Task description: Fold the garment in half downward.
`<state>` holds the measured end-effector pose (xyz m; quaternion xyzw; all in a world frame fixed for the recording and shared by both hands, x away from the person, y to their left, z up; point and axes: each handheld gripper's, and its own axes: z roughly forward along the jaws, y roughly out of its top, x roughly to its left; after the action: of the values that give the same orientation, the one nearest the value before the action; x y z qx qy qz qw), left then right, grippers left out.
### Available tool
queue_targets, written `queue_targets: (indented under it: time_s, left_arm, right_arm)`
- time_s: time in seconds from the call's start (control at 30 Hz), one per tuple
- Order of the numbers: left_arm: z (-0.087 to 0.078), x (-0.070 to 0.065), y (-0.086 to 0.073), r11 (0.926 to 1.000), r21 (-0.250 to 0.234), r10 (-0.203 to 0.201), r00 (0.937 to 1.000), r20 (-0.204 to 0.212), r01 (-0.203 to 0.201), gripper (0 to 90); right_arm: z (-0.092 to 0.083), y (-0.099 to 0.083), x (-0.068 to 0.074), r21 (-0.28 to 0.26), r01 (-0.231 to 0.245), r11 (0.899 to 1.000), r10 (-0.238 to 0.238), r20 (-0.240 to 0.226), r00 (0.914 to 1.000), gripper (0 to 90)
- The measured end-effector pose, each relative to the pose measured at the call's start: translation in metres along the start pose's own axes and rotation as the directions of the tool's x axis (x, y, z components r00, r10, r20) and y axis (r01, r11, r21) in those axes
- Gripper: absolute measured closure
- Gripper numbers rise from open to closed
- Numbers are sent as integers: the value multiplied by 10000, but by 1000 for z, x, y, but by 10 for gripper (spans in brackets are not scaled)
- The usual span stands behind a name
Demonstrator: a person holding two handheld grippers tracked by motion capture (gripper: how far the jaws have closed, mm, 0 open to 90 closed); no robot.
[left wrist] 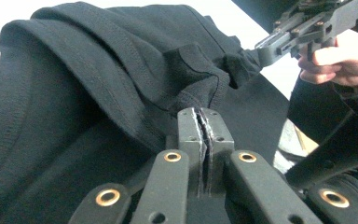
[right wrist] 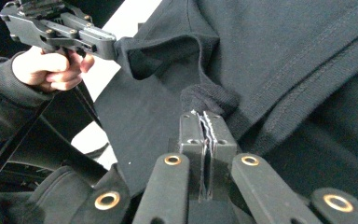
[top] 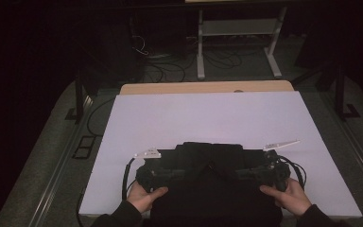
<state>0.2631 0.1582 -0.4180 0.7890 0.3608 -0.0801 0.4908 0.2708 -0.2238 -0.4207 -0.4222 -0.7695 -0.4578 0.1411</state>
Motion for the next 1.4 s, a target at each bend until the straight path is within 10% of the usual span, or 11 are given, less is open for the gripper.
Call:
queue_targets:
  time_s: [1.4]
  left_arm:
    - [0,-24,-26,9682,2396,408,9901,1346,-725,864]
  right_arm:
    - [0,-40,22,1819,-216,9831,358,-754,9965,851]
